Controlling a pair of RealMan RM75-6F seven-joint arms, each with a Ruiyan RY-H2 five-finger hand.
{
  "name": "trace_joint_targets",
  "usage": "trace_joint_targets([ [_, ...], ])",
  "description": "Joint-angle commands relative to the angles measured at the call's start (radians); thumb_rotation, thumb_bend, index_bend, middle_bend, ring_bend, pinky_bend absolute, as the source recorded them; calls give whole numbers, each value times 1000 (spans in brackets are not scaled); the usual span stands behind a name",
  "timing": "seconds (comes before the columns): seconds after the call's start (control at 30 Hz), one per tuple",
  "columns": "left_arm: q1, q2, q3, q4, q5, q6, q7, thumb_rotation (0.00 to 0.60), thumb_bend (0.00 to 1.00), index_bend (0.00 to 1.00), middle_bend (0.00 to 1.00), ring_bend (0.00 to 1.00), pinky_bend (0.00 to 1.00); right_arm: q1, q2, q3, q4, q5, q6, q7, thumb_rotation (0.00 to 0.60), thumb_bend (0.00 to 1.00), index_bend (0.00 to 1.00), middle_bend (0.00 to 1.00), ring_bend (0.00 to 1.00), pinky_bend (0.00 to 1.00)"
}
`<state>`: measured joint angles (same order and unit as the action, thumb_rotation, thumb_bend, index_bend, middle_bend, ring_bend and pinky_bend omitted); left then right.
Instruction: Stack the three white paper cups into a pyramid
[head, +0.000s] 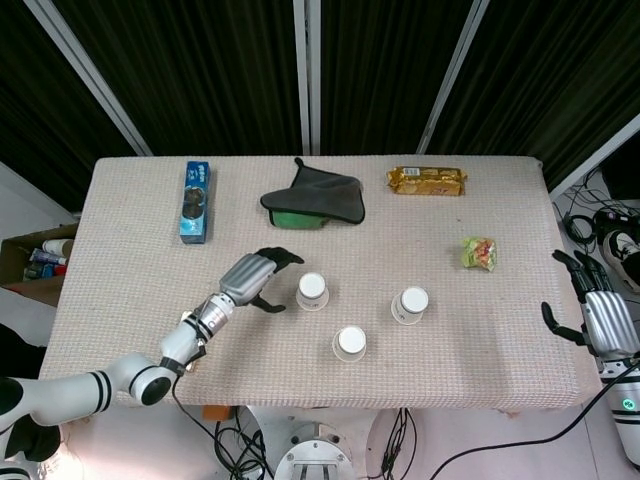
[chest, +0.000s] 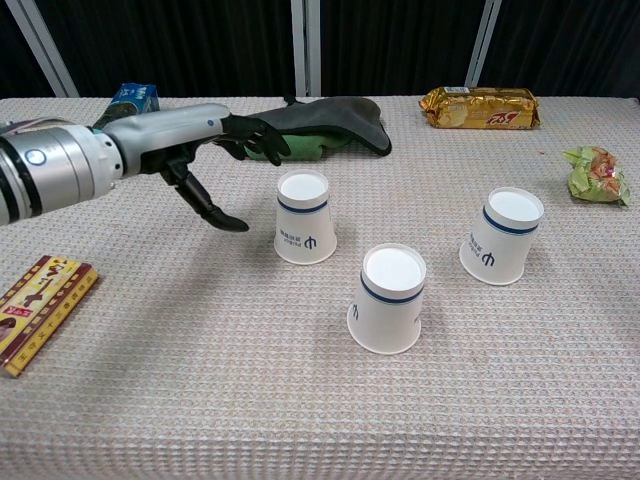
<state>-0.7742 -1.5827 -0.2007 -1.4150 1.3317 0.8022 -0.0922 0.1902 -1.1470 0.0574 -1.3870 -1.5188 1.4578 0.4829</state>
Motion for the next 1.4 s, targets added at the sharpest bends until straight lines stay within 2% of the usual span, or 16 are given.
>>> trace_joint_targets([
  [0.03, -23, -29, -16, 10, -35, -10, 33, 600, 151, 245, 240, 186, 181, -4, -4, 2, 8, 1, 1, 6, 600, 385, 65, 145, 0, 64],
  [0.23, -67, -88, -30, 57, -106, -50, 76, 600, 175, 308, 320, 238, 206, -11, -15, 2, 24, -1, 1, 20, 600, 385, 65, 145, 0, 65],
  [0.33, -83, -110, -32, 88, -127, -47, 115, 600, 244, 347, 351, 255, 224, -18, -19, 2, 35, 1, 2, 33, 600, 385, 65, 145, 0, 65],
  [0.43, -84, -125, -34, 102, -141, -22, 141, 600, 302, 436, 465, 362, 253, -24, -25, -1, 46, -4, 6, 43, 600, 385, 65, 145, 0, 65],
  [0.5, -77, -125, -39, 90, -148, -11, 125, 600, 324, 473, 528, 425, 273, -27, -28, -5, 51, -8, 6, 46, 600, 385, 65, 145, 0, 65],
  [0.63, -54, -105, -47, 54, -133, 9, 34, 600, 364, 499, 574, 462, 300, -28, -37, -15, 57, -23, 2, 43, 600, 385, 65, 145, 0, 66],
  [0.77, -25, -65, -33, 43, -98, 51, 7, 600, 358, 499, 564, 460, 297, -26, -36, -29, 50, -43, -8, 28, 600, 385, 65, 144, 0, 66],
  [0.87, -4, -47, -21, 63, -96, 89, 37, 600, 354, 498, 549, 450, 291, -16, -33, -41, 37, -55, -34, 5, 600, 385, 65, 144, 0, 66],
  [1.03, 6, -72, -6, 121, -126, 108, 108, 600, 342, 493, 530, 417, 284, 20, -43, -52, 8, -70, -100, -51, 600, 380, 65, 144, 0, 66],
  [1.17, -5, -94, 1, 153, -148, 84, 143, 600, 282, 469, 493, 368, 270, 57, -49, -51, -37, -69, -162, -129, 600, 321, 45, 136, 0, 65],
  [1.27, -9, -116, -5, 174, -157, 90, 156, 600, 216, 409, 416, 288, 262, 86, -49, -44, -74, -54, -215, -182, 600, 291, 26, 121, 0, 66],
  [1.4, -7, -103, -4, 156, -153, 85, 146, 600, 185, 240, 243, 157, 200, 123, -62, -30, -108, -28, -273, -239, 600, 273, 11, 105, 0, 66],
])
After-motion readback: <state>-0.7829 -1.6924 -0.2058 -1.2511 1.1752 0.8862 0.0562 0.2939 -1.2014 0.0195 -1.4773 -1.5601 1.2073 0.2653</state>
